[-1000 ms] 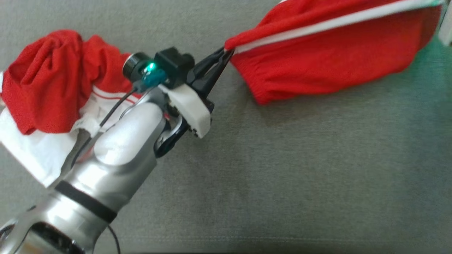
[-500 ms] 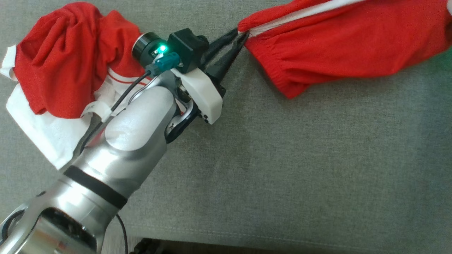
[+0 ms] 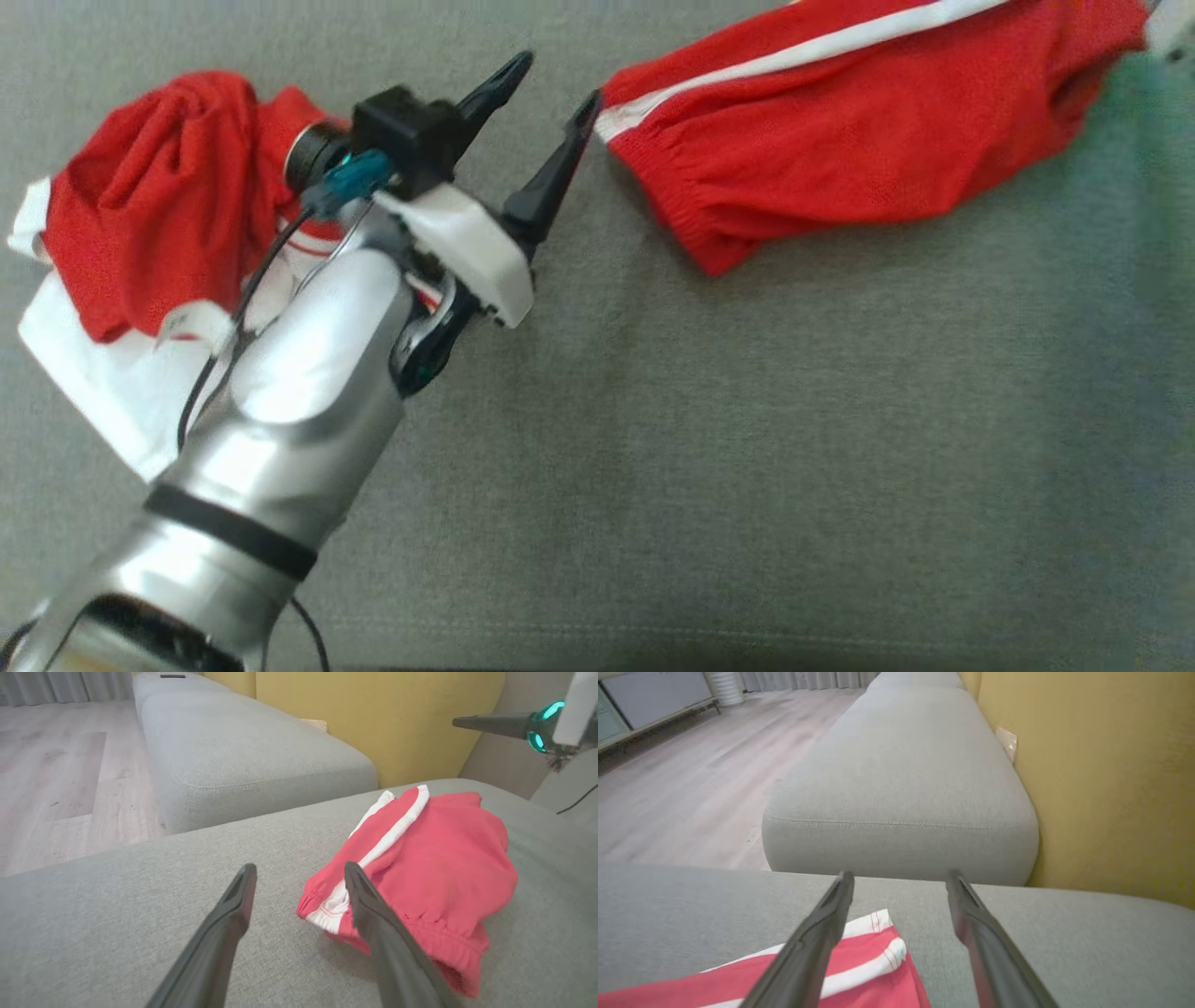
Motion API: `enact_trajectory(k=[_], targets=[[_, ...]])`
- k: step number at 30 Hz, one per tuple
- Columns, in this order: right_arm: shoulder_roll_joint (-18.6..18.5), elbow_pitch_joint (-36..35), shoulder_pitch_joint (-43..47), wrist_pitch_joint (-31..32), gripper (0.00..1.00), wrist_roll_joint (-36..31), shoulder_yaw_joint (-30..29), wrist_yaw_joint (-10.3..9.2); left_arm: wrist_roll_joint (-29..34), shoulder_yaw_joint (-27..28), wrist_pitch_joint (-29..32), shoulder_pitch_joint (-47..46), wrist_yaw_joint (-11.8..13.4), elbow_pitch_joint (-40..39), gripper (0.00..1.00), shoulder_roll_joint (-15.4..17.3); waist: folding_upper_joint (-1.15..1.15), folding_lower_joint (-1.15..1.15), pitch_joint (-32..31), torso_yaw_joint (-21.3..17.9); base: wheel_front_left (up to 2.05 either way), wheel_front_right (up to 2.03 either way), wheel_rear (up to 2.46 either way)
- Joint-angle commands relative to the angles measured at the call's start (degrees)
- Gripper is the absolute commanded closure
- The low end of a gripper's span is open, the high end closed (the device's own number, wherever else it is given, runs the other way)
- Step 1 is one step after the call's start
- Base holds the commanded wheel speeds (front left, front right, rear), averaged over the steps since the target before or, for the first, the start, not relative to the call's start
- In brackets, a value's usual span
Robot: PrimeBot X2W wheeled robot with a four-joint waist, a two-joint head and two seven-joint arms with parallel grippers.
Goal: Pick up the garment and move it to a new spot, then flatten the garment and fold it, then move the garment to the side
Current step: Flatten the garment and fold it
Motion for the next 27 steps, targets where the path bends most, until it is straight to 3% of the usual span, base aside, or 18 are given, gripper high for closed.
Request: enact_trajectory(k=[1,11,20,27], targets=[[0.8,-2.3,1.6,-1.3,0.00,0.8,0.8,-0.05,0.3,2.6,-0.7,-0.5,0.4,-1.9,0.00,2.0,0.00,0.01,-2.4,-1.7,0.00,0.00,0.00],[2.7,-12.5,14.9,-13.3,0.00,7.7,2.9,-0.05,1.5,14.9,-0.7,10.1,3.4,-9.9,0.00,2.4,0.00,0.01,-10.5,-5.9,0.00,0.00,0.00],[5.7,-21.7,30.4,-18.9,0.00,4.8,0.4,-0.05,6.2,25.6,-0.7,24.4,5.9,-18.2,0.00,-0.1,0.00,0.01,-15.6,-9.0,0.00,0.00,0.00],[10.9,-25.9,41.1,-19.7,0.00,0.3,-4.3,-0.05,10.4,29.5,-0.7,33.1,3.8,-21.5,0.00,-2.9,0.00,0.01,-18.3,-10.5,0.00,0.00,0.00]])
